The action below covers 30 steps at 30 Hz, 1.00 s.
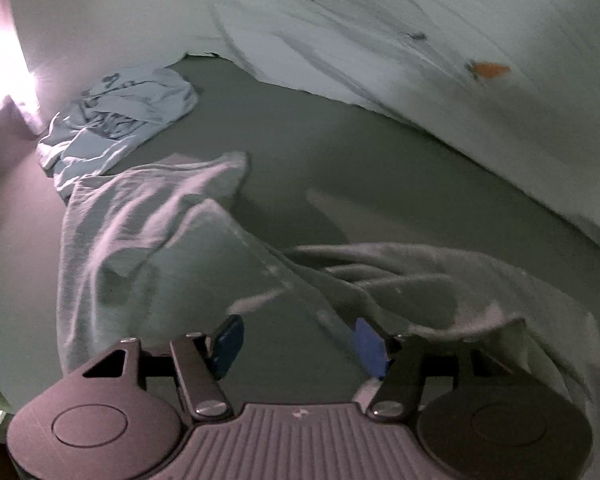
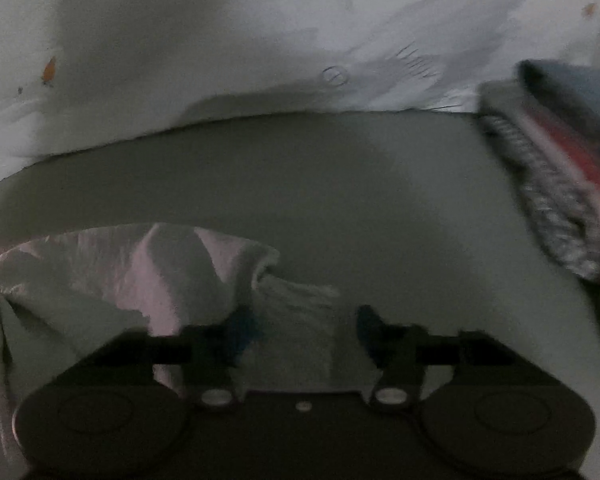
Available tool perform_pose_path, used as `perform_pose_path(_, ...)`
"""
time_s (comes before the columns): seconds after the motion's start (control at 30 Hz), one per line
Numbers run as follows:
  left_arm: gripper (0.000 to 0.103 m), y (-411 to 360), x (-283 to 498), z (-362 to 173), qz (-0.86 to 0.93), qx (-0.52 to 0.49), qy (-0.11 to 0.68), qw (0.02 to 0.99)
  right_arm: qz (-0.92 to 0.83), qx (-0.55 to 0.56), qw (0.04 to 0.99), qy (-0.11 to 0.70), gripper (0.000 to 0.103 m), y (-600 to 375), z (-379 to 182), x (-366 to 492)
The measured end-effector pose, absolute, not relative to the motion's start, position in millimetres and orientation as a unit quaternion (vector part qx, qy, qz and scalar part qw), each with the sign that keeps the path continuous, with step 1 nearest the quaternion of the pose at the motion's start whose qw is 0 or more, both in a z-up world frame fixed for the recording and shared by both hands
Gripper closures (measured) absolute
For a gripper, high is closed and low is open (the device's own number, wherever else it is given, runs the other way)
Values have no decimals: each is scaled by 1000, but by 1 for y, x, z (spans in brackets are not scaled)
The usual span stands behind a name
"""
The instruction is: Fold clothes
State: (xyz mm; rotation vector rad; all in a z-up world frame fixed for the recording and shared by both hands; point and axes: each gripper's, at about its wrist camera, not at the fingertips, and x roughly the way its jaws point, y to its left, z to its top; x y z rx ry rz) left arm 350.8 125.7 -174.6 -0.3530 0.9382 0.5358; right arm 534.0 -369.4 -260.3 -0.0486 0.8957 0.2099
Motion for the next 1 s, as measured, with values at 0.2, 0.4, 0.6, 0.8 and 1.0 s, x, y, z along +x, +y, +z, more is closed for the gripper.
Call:
perform_pose_path(0.2, 37, 103, 373, -183, 259, -131, 476, 830, 92, -91, 914, 385, 86, -367, -245, 554)
perform_pose_path(0.4, 37, 94, 393, -172, 258, -128, 465, 837, 2, -58, 946, 320, 86, -429, -196, 648)
perform_pose_path(0.6, 34, 80, 397, -173, 252, -96, 472, 839, -56, -50, 933, 351, 57, -468, -193, 715)
perform_pose_path(0.8, 32, 75, 386, -186, 247, -106, 495, 826, -85, 23, 935, 343, 31, -476, -196, 612)
perform_pose_path(1.0, 32, 70, 385, -193, 233, -160, 507, 814, -82, 202, 890, 401, 33, -469, -228, 522)
